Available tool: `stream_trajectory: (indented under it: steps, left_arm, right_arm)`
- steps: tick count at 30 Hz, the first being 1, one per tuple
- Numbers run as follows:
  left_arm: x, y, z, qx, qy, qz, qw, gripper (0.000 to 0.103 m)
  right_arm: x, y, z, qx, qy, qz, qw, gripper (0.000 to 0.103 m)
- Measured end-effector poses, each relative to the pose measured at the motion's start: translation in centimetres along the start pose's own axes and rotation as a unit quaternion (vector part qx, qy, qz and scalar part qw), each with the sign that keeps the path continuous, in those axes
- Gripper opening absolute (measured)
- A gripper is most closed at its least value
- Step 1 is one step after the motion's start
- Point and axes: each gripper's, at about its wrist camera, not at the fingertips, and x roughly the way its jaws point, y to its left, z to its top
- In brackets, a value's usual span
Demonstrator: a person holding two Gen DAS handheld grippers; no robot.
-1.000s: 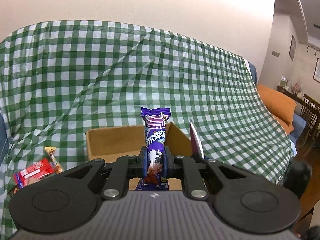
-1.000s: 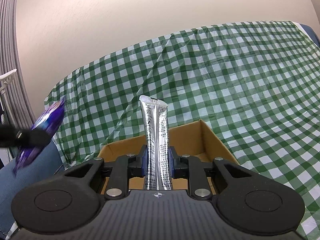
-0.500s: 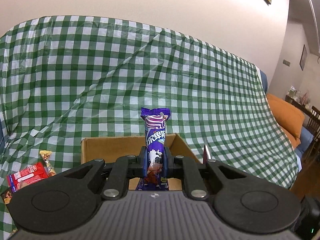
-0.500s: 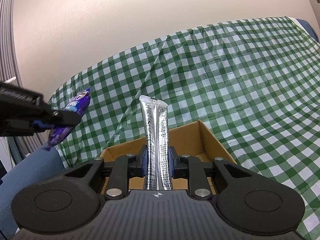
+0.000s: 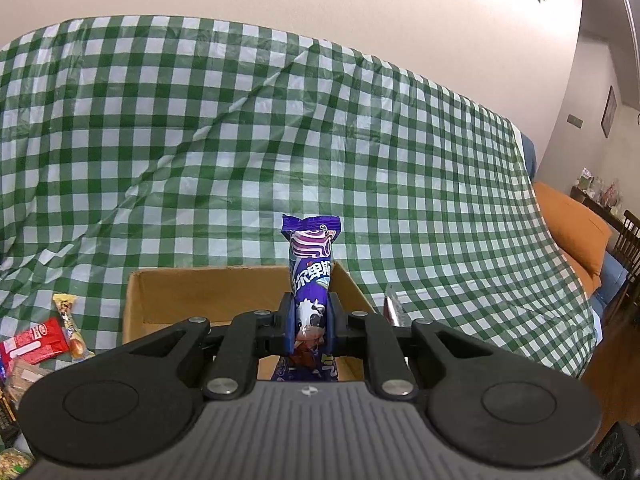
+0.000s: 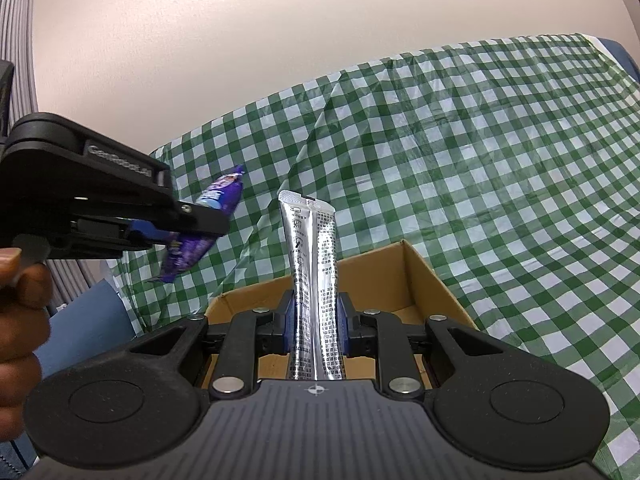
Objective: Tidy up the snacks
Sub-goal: 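Open the left tool to drop the purple bar while the right tool drops the silver pack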
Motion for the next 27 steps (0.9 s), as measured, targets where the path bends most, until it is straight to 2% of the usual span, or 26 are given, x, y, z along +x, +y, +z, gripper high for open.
stream_trajectory:
  steps: [1,3,4,5,7,12,17,20,24,27]
  left_arm:
    - [0.1,-0.1,0.0,0.0,0.001,-0.001,1.0,0.016]
    - [0.3,-0.1,0.0,-0.005,0.0,-0.002,1.0,0.023]
    - [0.3,0.0,0.1,-0.012,0.001,0.0,0.9999,0.04]
    - [0.4,0.1,0.1,-0.018,0.001,0.002,0.9998,0.048]
    - [0.4,0.2,0.1,-0.023,0.002,0.009,0.9997,0.05]
    - [-0.6,0.1,-0.3,-0.02,-0.006,0.035,0.9992,0.054]
    - [-3.4,0.5,-1.0,-0.009,-0.046,0.049,0.9977,0.054]
    - [-5.3,0.9,-0.6,-0.015,-0.048,0.035,0.9982,0.052]
    - [-8.3,1.8,0.6,-0.055,-0.029,-0.005,0.998,0.046]
    - [-10.7,0.8,1.6,-0.023,-0.041,0.004,0.9989,0.046]
  right_arm:
    - [0.0,0.0,0.0,0.0,0.001,0.0,1.0,0.022]
    - [0.0,0.1,0.0,0.0,0.001,-0.002,1.0,0.025]
    - [0.0,0.1,0.0,0.0,0.001,-0.004,1.0,0.027]
    - [0.1,0.1,0.0,-0.001,0.002,-0.009,1.0,0.043]
    - [-0.1,0.2,0.0,-0.001,-0.003,-0.018,1.0,0.071]
    - [-0.2,0.1,-0.1,0.002,-0.004,-0.015,1.0,0.071]
    - [-0.3,0.3,-0.1,-0.002,-0.004,-0.025,1.0,0.071]
    - [-0.6,0.6,-0.2,-0.011,-0.005,-0.028,1.0,0.071]
    - [-1.1,1.0,-0.4,-0.019,-0.006,-0.032,0.999,0.065]
    - [-1.7,1.2,-0.5,-0.023,-0.009,-0.034,0.999,0.064]
